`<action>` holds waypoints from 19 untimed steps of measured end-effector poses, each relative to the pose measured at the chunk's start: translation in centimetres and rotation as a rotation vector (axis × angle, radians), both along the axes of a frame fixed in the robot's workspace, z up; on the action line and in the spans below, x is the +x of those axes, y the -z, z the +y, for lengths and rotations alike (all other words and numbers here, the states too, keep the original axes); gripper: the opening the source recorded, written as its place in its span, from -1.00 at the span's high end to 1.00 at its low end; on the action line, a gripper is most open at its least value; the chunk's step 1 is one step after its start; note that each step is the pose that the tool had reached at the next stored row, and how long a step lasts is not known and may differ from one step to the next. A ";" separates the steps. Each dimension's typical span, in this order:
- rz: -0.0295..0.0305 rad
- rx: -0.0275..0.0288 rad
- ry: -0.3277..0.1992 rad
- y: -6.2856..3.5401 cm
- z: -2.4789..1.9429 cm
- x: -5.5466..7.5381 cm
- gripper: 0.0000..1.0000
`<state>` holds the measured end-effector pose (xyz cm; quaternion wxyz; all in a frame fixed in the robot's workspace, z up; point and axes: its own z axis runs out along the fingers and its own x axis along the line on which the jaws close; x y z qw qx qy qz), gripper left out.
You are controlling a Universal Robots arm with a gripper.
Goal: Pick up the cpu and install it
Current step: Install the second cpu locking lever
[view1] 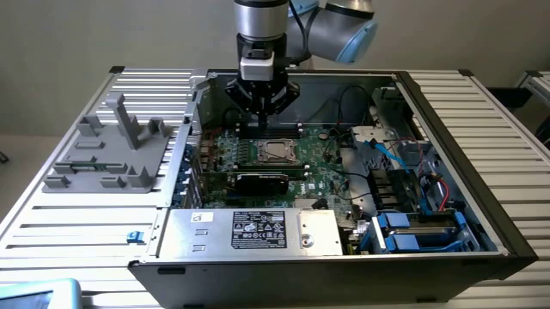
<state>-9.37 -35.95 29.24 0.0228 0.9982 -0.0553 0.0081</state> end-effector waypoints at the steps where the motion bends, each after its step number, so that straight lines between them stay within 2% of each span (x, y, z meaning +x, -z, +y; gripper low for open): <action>1: 0.0004 0.0095 0.000 0.00 -0.19 0.0 0.78; 4: 0.0024 0.0466 0.000 0.00 -0.63 0.0 0.78; 5: 0.0025 0.0614 0.000 0.02 -0.73 0.0 0.78; 13: 0.0035 0.1978 0.000 0.11 -1.39 0.0 0.78; 16: 0.0043 0.2434 0.000 0.15 -1.81 0.0 0.78; 17: 0.0045 0.2565 0.000 0.16 -1.97 0.0 0.78; 18: 0.0050 0.2666 0.000 0.19 -2.15 0.0 0.78; 19: 0.0062 0.2742 0.000 0.22 -2.35 0.0 0.78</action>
